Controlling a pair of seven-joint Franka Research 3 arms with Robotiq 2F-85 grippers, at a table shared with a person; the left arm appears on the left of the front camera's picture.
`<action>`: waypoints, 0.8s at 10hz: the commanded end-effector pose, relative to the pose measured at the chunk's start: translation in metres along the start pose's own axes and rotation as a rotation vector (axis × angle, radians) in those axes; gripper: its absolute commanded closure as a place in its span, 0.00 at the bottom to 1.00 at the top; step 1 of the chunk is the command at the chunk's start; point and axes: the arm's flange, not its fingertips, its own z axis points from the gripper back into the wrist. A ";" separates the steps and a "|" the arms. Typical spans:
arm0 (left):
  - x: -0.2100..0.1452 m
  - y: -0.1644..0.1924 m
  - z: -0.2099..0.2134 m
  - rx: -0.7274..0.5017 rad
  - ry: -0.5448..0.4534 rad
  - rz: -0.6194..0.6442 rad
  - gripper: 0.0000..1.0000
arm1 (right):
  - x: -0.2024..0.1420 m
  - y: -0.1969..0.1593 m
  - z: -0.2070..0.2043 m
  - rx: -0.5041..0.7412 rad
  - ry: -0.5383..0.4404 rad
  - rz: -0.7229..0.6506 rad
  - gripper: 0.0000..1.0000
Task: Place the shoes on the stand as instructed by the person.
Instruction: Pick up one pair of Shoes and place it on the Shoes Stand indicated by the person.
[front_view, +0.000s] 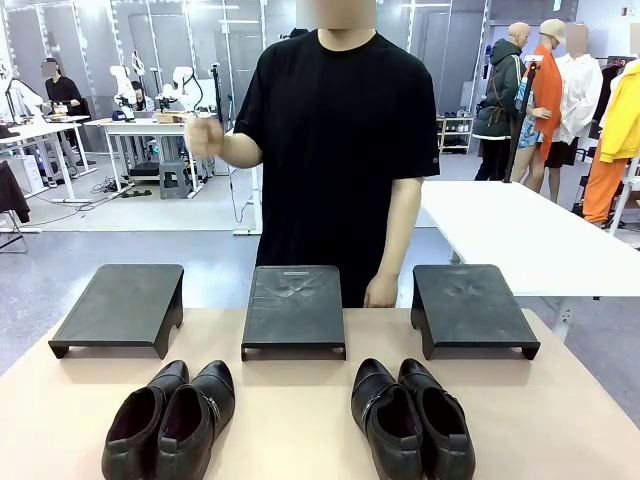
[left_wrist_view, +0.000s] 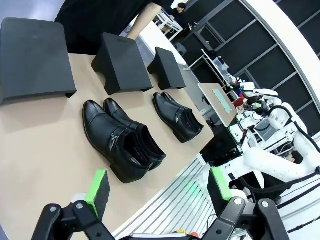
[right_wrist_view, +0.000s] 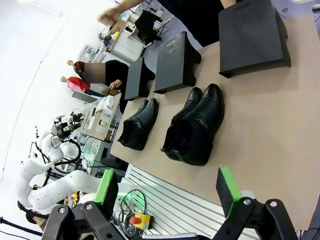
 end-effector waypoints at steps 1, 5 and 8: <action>0.003 0.001 0.001 -0.016 -0.005 -0.024 0.00 | 0.001 0.001 0.001 0.008 -0.005 0.024 0.00; 0.003 0.001 0.001 -0.016 -0.005 -0.024 0.00 | 0.001 0.001 0.001 0.008 -0.005 0.024 0.00; 0.003 0.001 0.001 -0.016 -0.005 -0.024 0.00 | 0.001 0.001 0.001 0.008 -0.005 0.024 0.00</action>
